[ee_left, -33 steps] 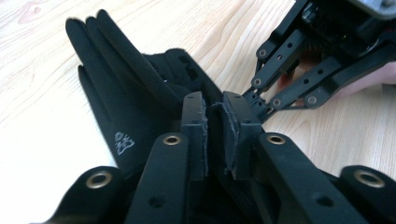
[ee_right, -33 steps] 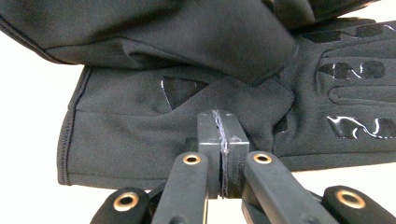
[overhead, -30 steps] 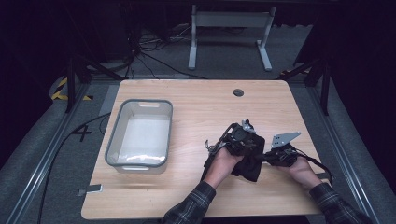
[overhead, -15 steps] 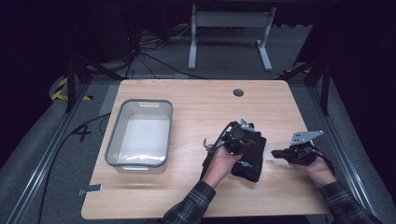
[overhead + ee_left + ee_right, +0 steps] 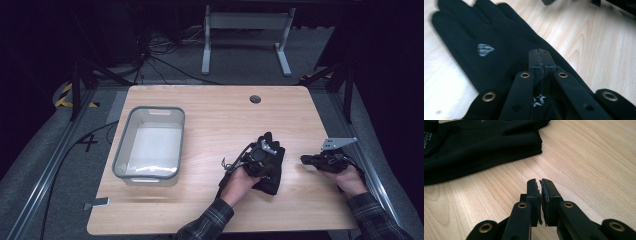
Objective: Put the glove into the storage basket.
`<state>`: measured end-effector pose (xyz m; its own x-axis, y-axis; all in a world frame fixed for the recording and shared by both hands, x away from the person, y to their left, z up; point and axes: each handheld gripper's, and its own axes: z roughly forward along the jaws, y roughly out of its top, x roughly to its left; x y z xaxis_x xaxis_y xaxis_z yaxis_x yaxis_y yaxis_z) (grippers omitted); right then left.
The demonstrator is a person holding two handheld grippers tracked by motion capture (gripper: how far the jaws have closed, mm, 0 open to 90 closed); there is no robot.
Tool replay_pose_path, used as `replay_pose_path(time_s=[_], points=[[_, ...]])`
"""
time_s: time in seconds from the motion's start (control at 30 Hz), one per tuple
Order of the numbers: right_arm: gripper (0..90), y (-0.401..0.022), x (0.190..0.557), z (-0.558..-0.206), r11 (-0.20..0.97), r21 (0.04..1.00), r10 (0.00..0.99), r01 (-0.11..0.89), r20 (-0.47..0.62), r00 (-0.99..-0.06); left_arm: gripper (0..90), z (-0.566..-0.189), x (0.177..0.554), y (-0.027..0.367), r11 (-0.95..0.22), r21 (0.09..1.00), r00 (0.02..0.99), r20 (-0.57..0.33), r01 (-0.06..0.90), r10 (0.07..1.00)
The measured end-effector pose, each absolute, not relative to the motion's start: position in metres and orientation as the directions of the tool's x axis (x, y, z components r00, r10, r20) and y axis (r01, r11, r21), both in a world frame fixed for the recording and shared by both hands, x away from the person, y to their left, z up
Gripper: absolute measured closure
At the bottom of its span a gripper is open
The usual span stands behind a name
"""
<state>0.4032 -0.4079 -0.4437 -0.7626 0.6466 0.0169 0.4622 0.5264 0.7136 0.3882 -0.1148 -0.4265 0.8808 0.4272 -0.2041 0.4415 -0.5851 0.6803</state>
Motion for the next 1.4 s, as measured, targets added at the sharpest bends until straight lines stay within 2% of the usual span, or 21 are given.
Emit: replay_pose_path(time_s=[0.33, 0.43, 0.57, 0.6, 0.67, 0.7, 0.87, 1.1, 1.4], points=[[78.1, -0.408, 0.404, -0.444, 0.524, 0.716, 0.646, 0.461, 0.018, -0.763, 89.8, -0.443, 0.382, -0.128, -0.633, 0.639, 0.890, -0.206, 0.437, 0.407], [71.5, -0.407, 0.404, -0.445, 0.525, 0.718, 0.646, 0.457, 0.013, -0.763, 89.9, -0.442, 0.382, -0.124, -0.646, 0.628, 0.891, -0.194, 0.435, 0.411], [56.6, -0.407, 0.404, -0.447, 0.523, 0.716, 0.659, 0.463, 0.004, -0.752, 89.9, -0.442, 0.381, -0.117, -0.644, 0.626, 0.886, -0.187, 0.440, 0.423], [56.6, -0.407, 0.404, -0.447, 0.523, 0.716, 0.659, 0.463, 0.004, -0.752, 89.9, -0.442, 0.380, -0.114, -0.641, 0.626, 0.883, -0.186, 0.445, 0.431], [48.8, -0.407, 0.405, -0.448, 0.525, 0.711, 0.668, 0.468, -0.004, -0.744, 89.9, -0.442, 0.379, -0.106, -0.641, 0.621, 0.878, -0.181, 0.452, 0.444], [48.8, -0.407, 0.405, -0.448, 0.525, 0.711, 0.668, 0.468, -0.004, -0.744, 89.9, -0.442, 0.379, -0.106, -0.641, 0.621, 0.878, -0.181, 0.452, 0.444], [36.5, -0.405, 0.407, -0.451, 0.530, 0.699, 0.681, 0.479, -0.015, -0.732, 89.9, -0.440, 0.376, -0.091, -0.647, 0.607, 0.868, -0.161, 0.462, 0.470], [29.2, -0.405, 0.408, -0.454, 0.524, 0.695, 0.700, 0.493, -0.021, -0.714, 89.9, -0.439, 0.378, -0.068, -0.654, 0.584, 0.854, -0.144, 0.481, 0.499], [24.6, -0.405, 0.411, -0.457, 0.519, 0.691, 0.706, 0.503, -0.014, -0.708, 88.8, -0.436, 0.377, -0.049, -0.645, 0.584, 0.846, -0.149, 0.493, 0.512]])
